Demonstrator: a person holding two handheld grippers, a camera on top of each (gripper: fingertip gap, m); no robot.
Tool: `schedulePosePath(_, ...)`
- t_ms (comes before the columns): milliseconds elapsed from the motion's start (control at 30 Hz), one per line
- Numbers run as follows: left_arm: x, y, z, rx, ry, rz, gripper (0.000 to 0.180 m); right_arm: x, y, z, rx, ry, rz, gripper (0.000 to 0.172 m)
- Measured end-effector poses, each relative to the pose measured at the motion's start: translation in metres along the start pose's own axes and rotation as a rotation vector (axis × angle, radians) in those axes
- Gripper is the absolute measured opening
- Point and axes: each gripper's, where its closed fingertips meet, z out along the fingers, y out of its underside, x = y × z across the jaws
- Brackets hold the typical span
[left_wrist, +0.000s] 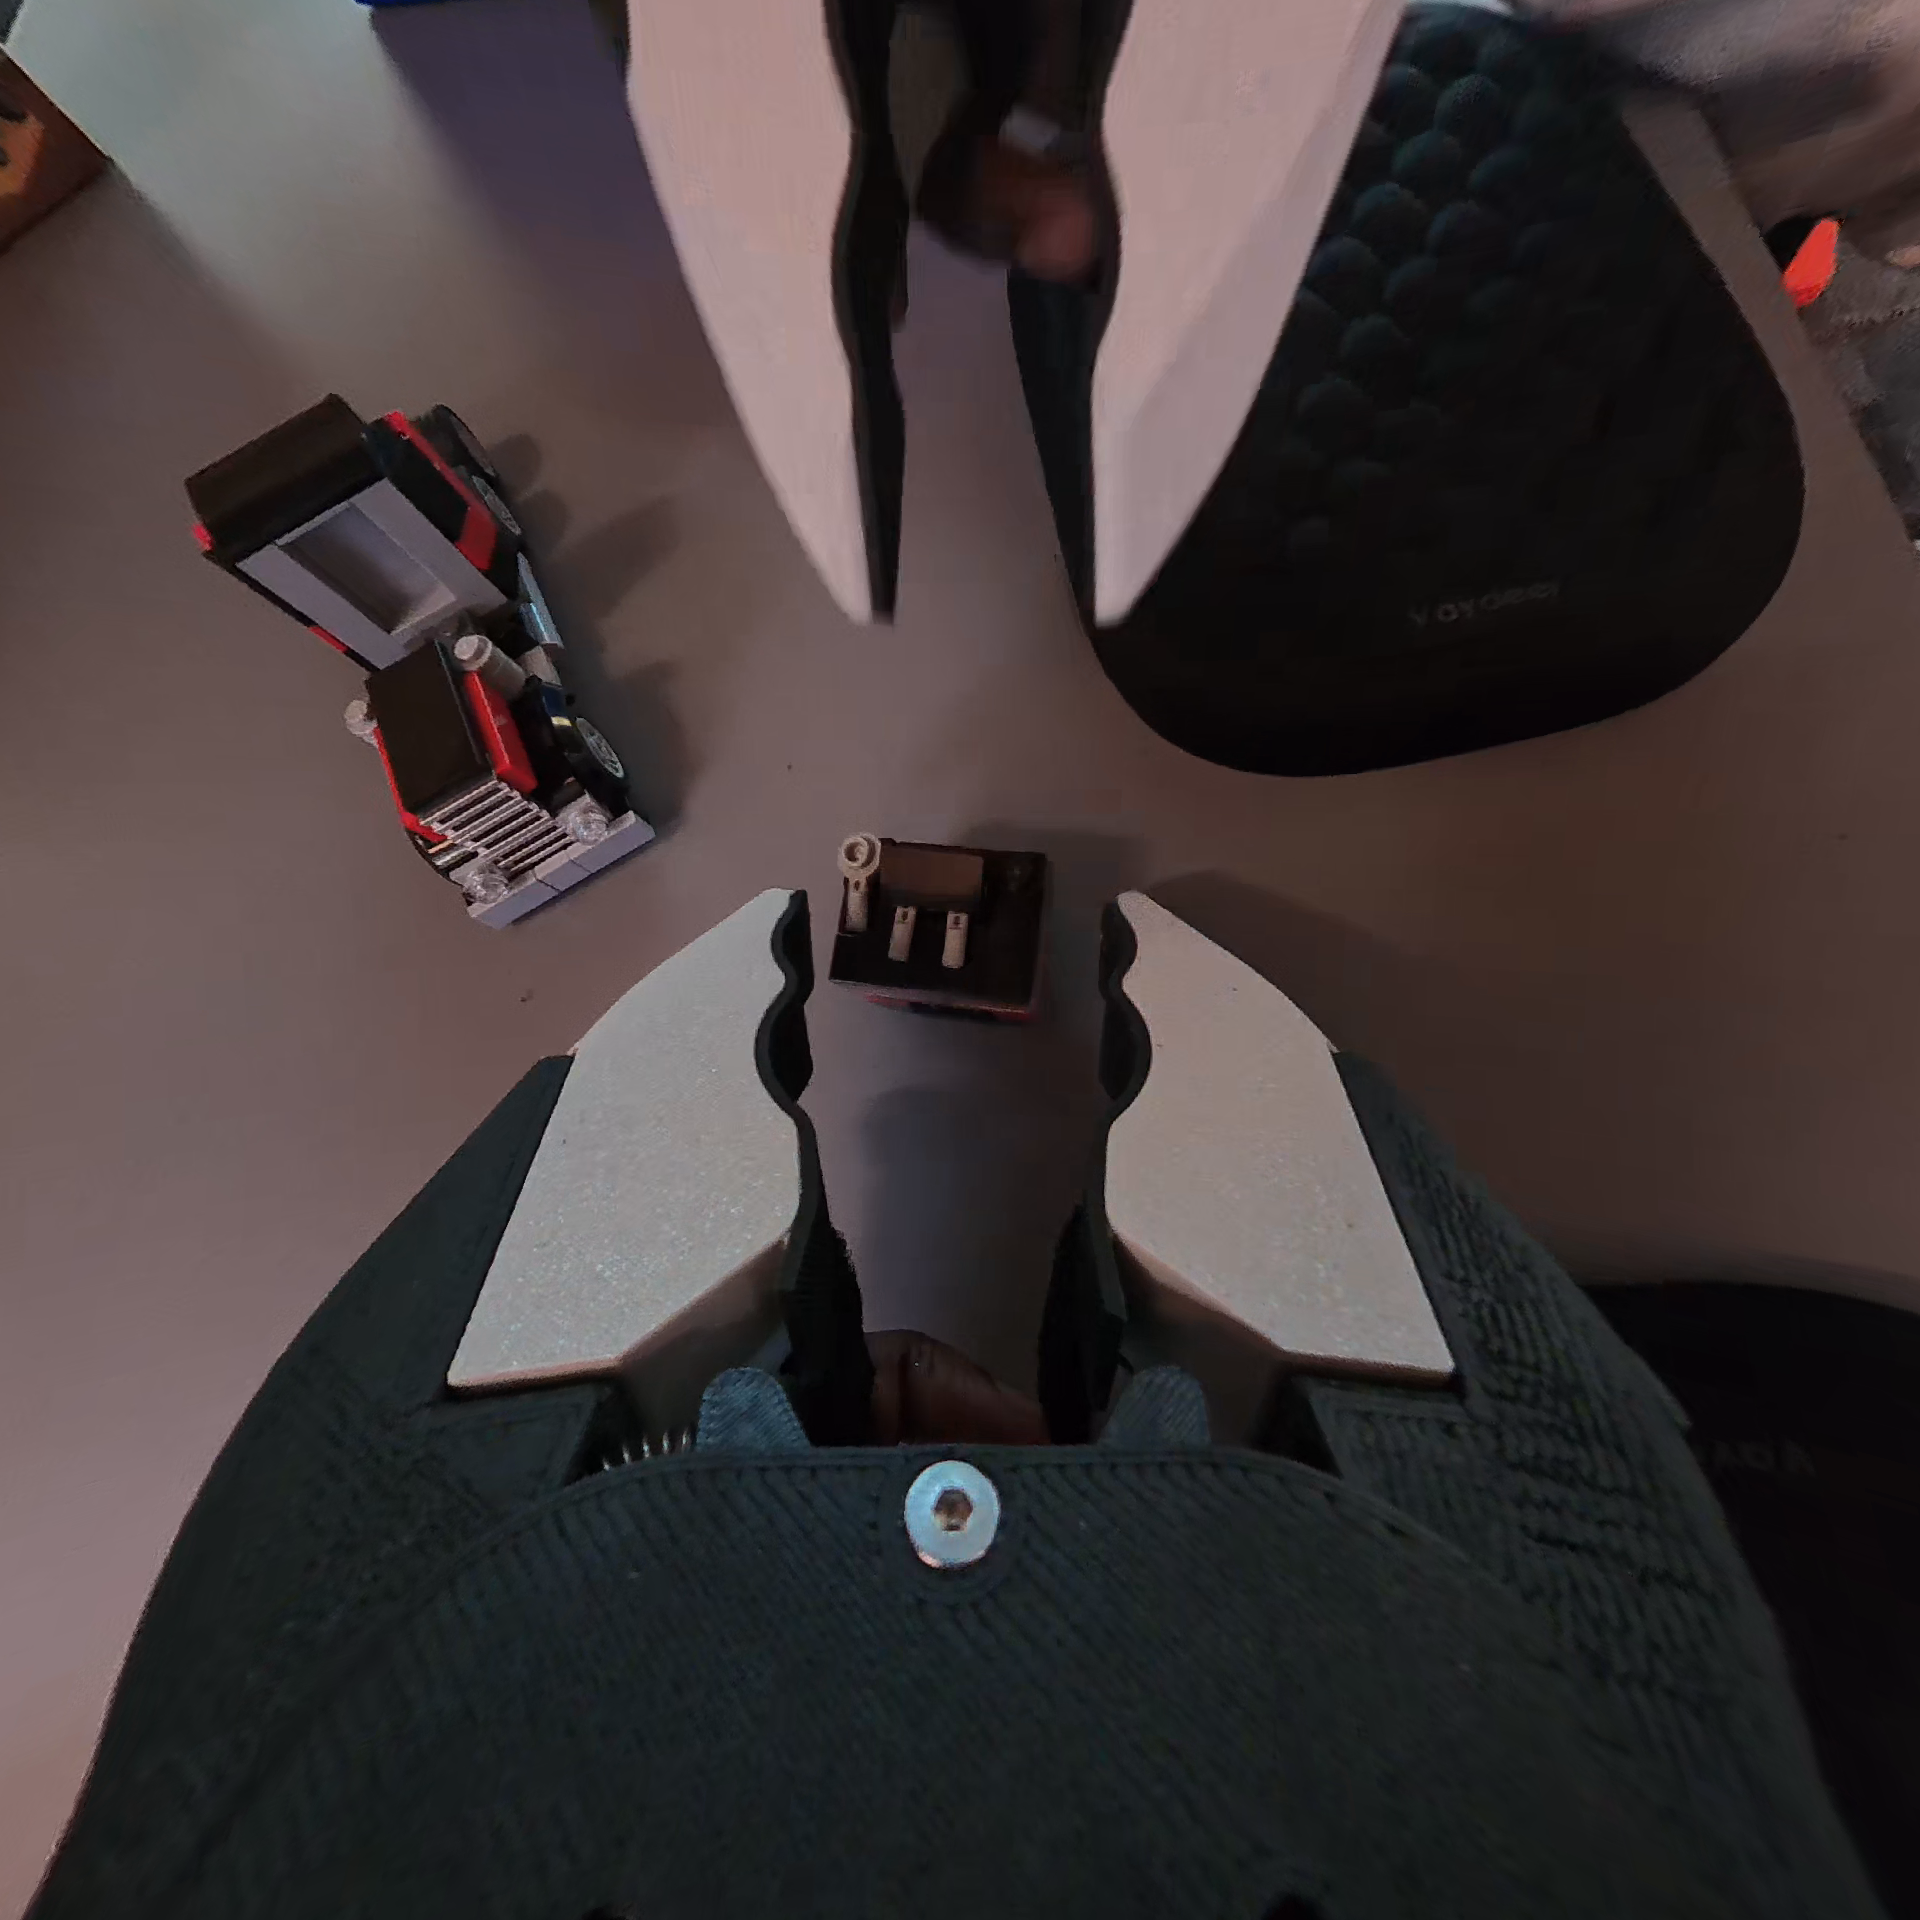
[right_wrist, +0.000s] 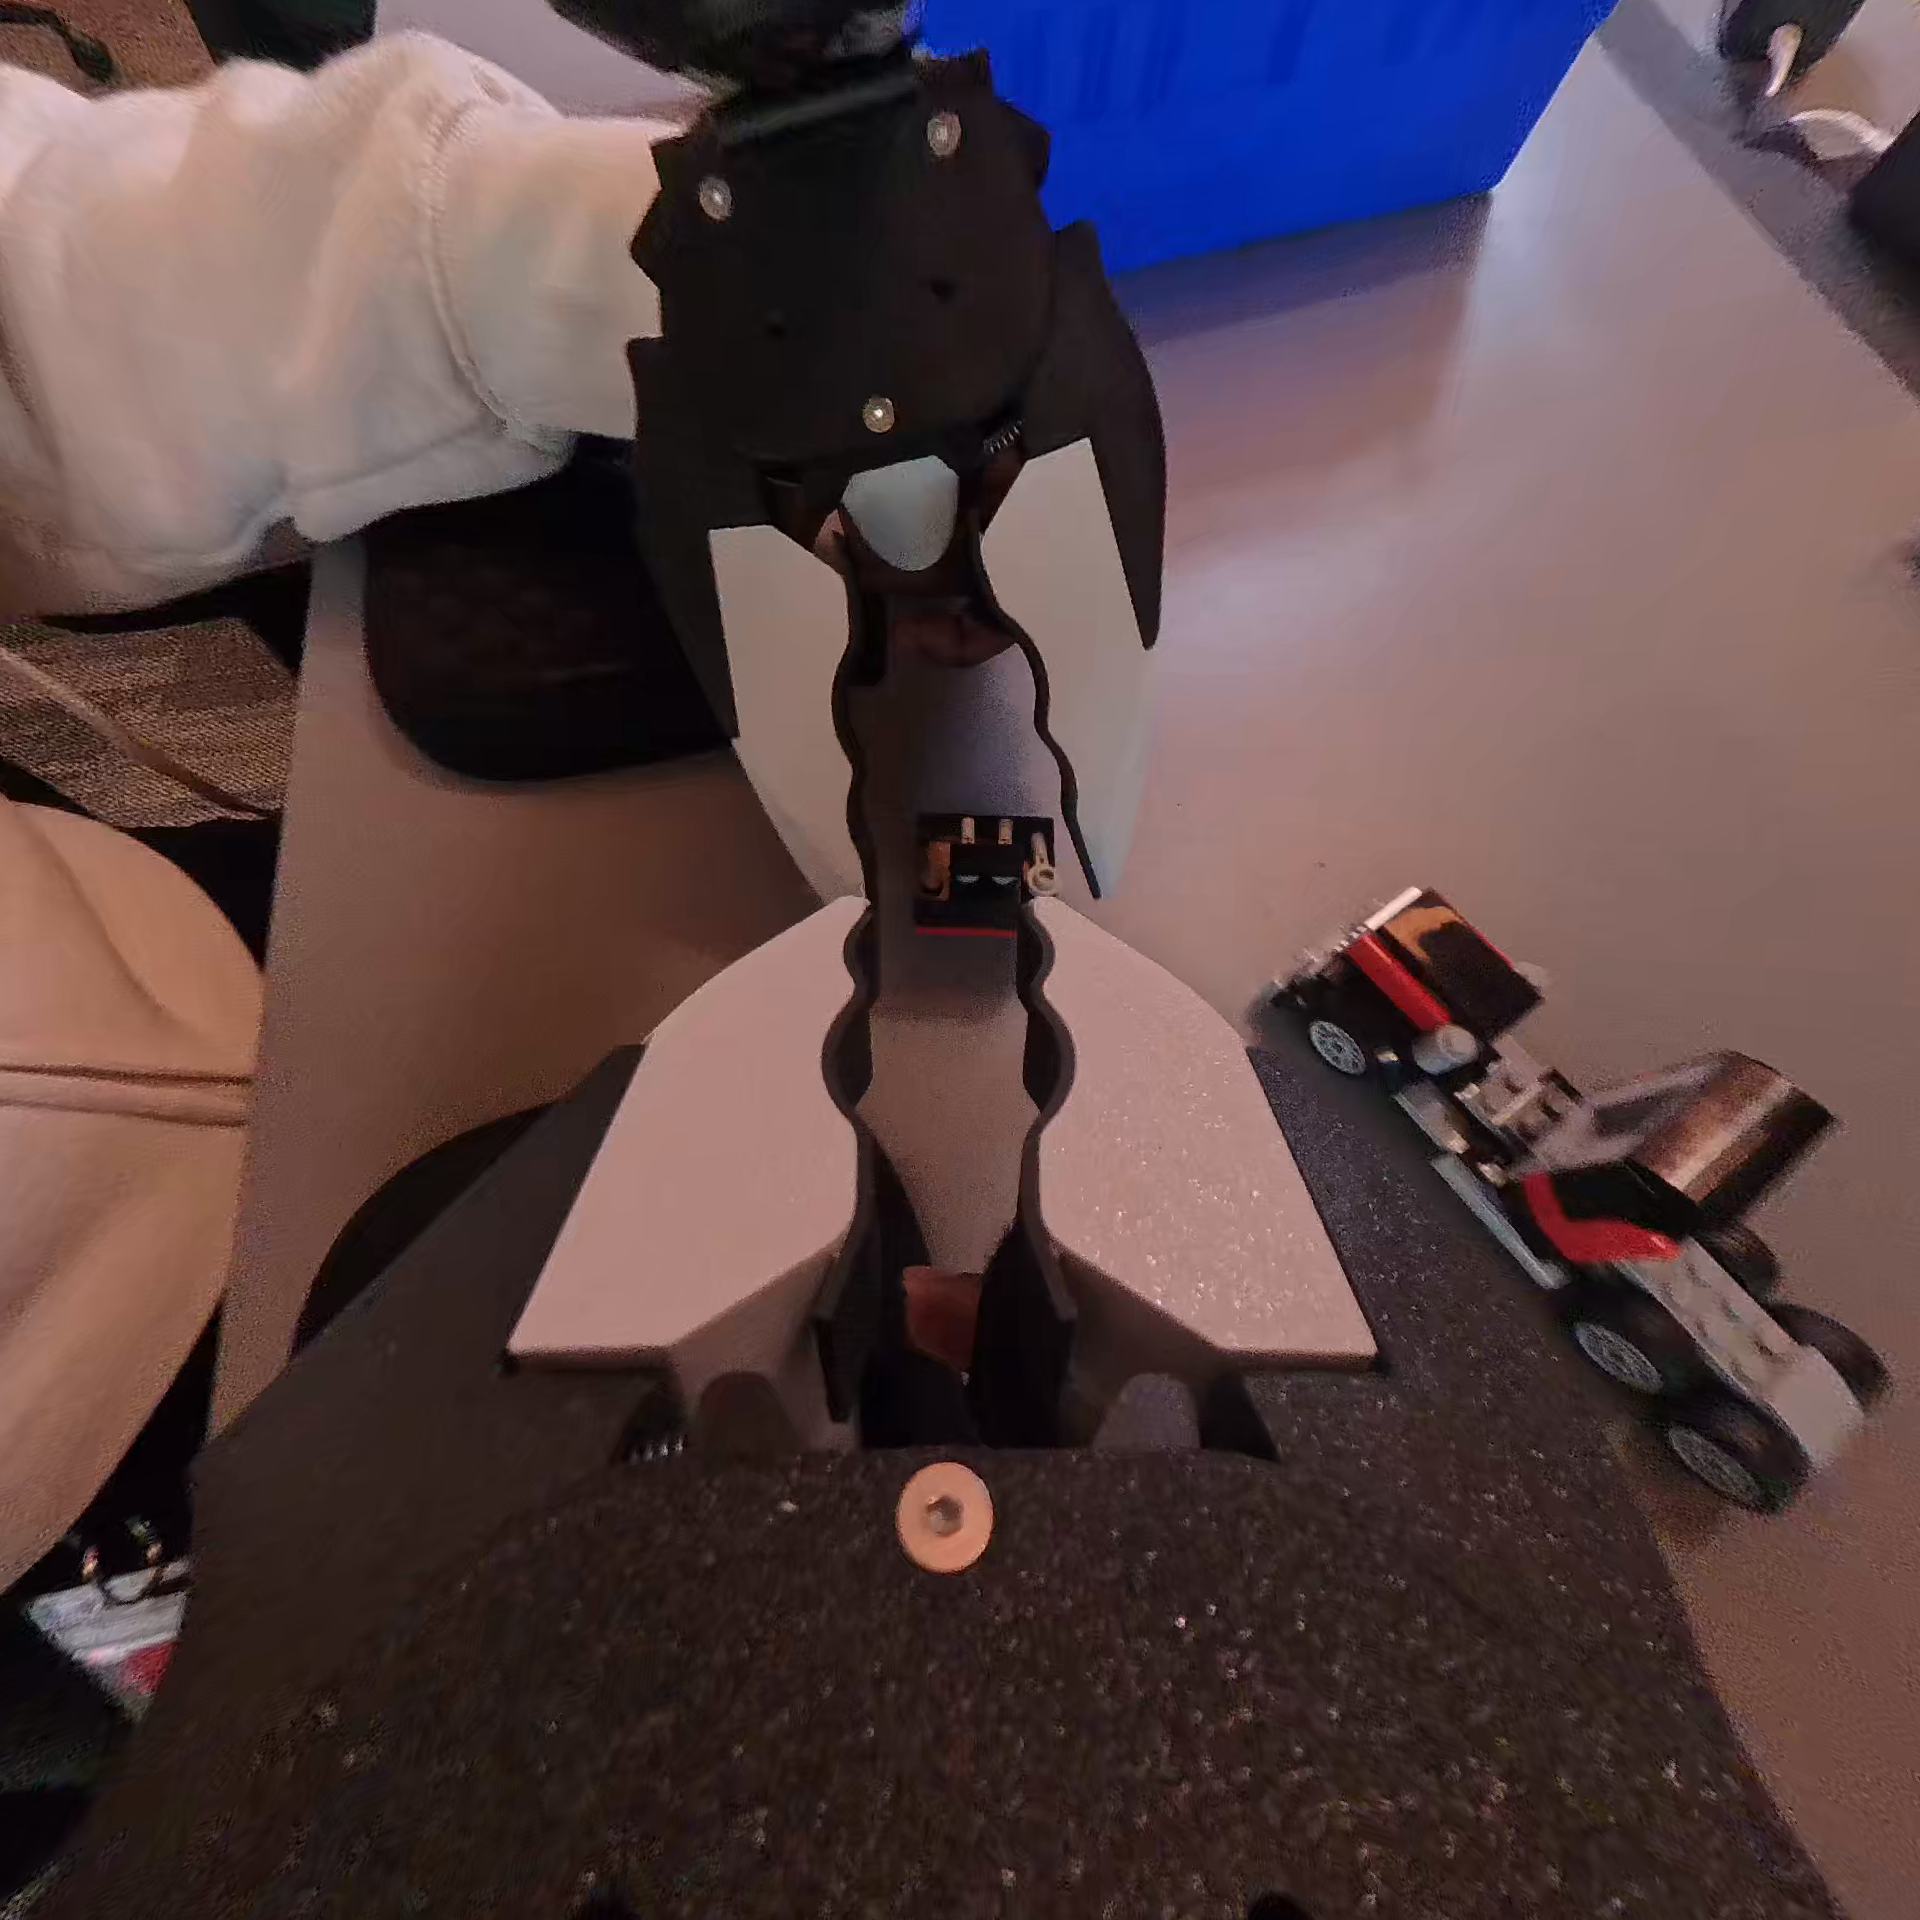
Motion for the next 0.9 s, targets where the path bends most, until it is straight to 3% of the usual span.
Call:
schedulePosePath(400, -0.003, 0.001, 0.003, 0.003, -0.008, -0.023, 0.045, 0.008, -0.003, 0.026, 0.045, 0.089, -0.010, 0.020)
schedulePosePath(667, 0.000, -0.001, 0.004, 0.020, 0.009, -0.034, 0.039, 0.006, 0.004, 0.036, -0.007, 0.103, -0.032, 0.017)
schedulePosePath(833, 0.002, -0.002, 0.005, 0.025, 0.028, -0.040, 0.038, 0.003, 0.005, 0.035, -0.019, 0.104, -0.091, 0.017)
schedulePosePath(900, 0.004, -0.003, 0.005, 0.026, 0.039, -0.043, 0.038, 0.002, 0.005, 0.035, -0.040, 0.125, -0.193, 0.016)
